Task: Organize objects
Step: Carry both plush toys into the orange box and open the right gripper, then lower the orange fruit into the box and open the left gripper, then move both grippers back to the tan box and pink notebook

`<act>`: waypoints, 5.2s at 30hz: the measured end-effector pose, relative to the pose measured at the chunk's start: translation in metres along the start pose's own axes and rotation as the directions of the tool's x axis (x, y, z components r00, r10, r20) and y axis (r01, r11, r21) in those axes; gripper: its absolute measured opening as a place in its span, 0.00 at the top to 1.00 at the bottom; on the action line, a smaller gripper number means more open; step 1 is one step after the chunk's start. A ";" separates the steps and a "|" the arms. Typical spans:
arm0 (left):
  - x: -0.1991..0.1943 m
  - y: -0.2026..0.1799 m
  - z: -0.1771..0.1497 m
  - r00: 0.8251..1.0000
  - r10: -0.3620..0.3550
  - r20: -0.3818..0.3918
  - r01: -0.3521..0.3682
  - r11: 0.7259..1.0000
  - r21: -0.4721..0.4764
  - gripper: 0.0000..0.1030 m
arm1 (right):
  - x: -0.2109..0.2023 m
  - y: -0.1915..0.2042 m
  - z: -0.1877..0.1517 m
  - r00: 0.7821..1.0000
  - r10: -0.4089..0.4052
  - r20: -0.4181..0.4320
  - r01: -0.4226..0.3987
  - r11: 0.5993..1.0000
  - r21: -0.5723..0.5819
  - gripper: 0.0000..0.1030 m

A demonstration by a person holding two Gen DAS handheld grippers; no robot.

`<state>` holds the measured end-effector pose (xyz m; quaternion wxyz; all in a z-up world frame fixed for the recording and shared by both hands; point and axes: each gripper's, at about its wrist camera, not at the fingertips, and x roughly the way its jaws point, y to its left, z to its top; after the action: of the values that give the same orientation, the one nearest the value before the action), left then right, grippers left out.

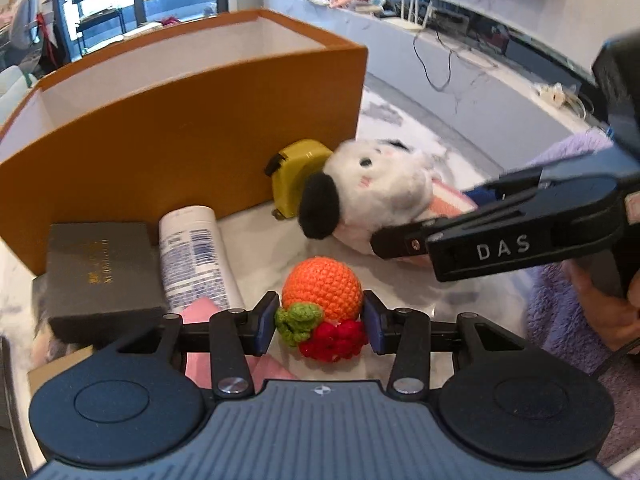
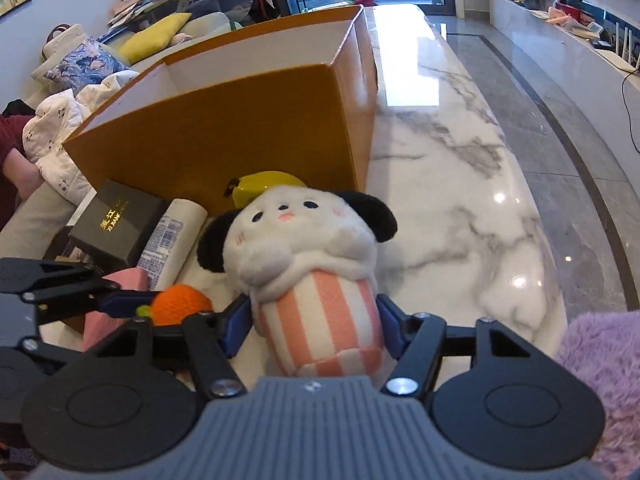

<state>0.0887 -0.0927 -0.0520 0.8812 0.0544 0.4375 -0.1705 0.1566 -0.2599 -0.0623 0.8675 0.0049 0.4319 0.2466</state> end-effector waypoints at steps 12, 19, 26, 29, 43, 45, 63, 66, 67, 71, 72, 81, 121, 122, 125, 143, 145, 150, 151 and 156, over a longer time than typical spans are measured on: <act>-0.051 0.021 0.016 0.988 -0.036 0.149 0.054 0.992 -0.114 0.51 | -0.054 0.011 0.002 0.996 0.048 0.068 -0.054 0.995 0.081 0.38; -0.082 0.047 0.041 0.968 -0.013 0.251 0.054 0.986 -0.156 0.51 | -0.087 0.037 0.043 0.982 0.091 0.164 -0.097 0.995 0.025 0.38; -0.087 0.085 0.074 0.960 0.051 0.275 0.002 0.982 -0.189 0.51 | -0.072 0.055 0.107 0.979 0.102 0.176 -0.106 0.994 0.009 0.38; -0.079 0.103 0.089 0.960 0.066 0.273 -0.008 0.978 -0.208 0.51 | -0.055 0.059 0.134 0.983 0.086 0.163 -0.089 0.996 0.016 0.38; -0.006 0.154 0.117 0.980 0.025 0.199 0.023 0.972 -0.234 0.51 | 0.073 0.073 0.186 0.991 -0.114 -0.064 0.113 0.993 -0.019 0.38; 0.001 0.156 0.115 0.982 0.014 0.186 0.029 0.972 -0.231 0.51 | 0.085 0.071 0.184 0.986 -0.130 -0.103 0.128 0.991 -0.026 0.38; 0.009 0.168 0.103 0.989 -0.014 0.144 0.053 0.961 -0.270 0.51 | 0.088 0.068 0.183 0.948 -0.027 -0.318 0.033 0.999 0.013 0.27; 0.010 0.168 0.104 0.990 -0.014 0.142 0.053 0.960 -0.276 0.51 | 0.073 0.069 0.193 0.964 -0.057 -0.258 0.053 0.998 -0.022 0.27; 0.010 0.168 0.105 0.990 -0.014 0.141 0.053 0.959 -0.280 0.51 | 0.072 0.068 0.197 0.969 -0.069 -0.238 0.063 0.998 -0.033 0.27; 0.010 0.167 0.106 0.991 -0.010 0.133 0.049 0.957 -0.286 0.51 | 0.084 0.059 0.209 0.972 -0.093 -0.217 0.088 0.996 -0.031 0.29; 0.010 0.166 0.106 0.991 -0.011 0.132 0.048 0.957 -0.285 0.51 | 0.087 0.059 0.211 0.974 -0.104 -0.203 0.098 0.994 -0.044 0.29; 0.010 0.168 0.105 0.991 -0.014 0.132 0.053 0.954 -0.295 0.51 | 0.103 0.067 0.211 0.977 -0.068 -0.203 0.041 0.990 -0.135 0.52; 0.046 0.065 0.153 0.980 -0.197 0.029 0.198 0.957 -0.214 0.51 | -0.025 -0.007 0.147 0.967 -0.212 0.142 0.209 0.977 0.036 0.39; 0.050 0.064 0.155 0.980 -0.197 0.018 0.196 0.956 -0.216 0.51 | -0.027 -0.010 0.144 0.967 -0.199 0.160 0.194 0.980 0.047 0.37; 0.061 0.061 0.155 0.983 -0.182 -0.017 0.174 0.959 -0.223 0.51 | -0.027 -0.015 0.136 0.965 -0.175 0.196 0.165 0.984 0.065 0.35; 0.029 0.059 0.139 0.994 -0.109 0.018 0.110 0.973 -0.201 0.43 | -0.030 -0.005 0.110 0.963 -0.183 0.200 0.179 0.983 0.037 0.35; 0.008 0.056 0.134 0.995 -0.078 0.059 0.087 0.981 -0.174 0.43 | -0.037 0.000 0.104 0.961 -0.174 0.213 0.171 0.985 0.035 0.35; -0.046 0.057 0.110 0.989 -0.038 0.145 0.059 0.988 -0.146 0.43 | -0.051 0.018 0.084 0.956 -0.138 0.260 0.131 0.990 0.043 0.35; -0.054 0.059 0.104 0.988 -0.024 0.155 0.049 0.987 -0.155 0.43 | -0.052 0.022 0.079 0.956 -0.124 0.265 0.117 0.992 0.042 0.35; -0.078 0.070 0.068 0.986 0.062 0.155 -0.025 0.973 -0.231 0.43 | -0.050 0.051 0.052 0.963 -0.078 0.258 0.078 0.997 0.008 0.35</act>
<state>0.1206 -0.0237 0.0472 0.9177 -0.0514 0.3801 -0.1036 0.1489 -0.2262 0.0189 0.9254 0.0187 0.3151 0.2100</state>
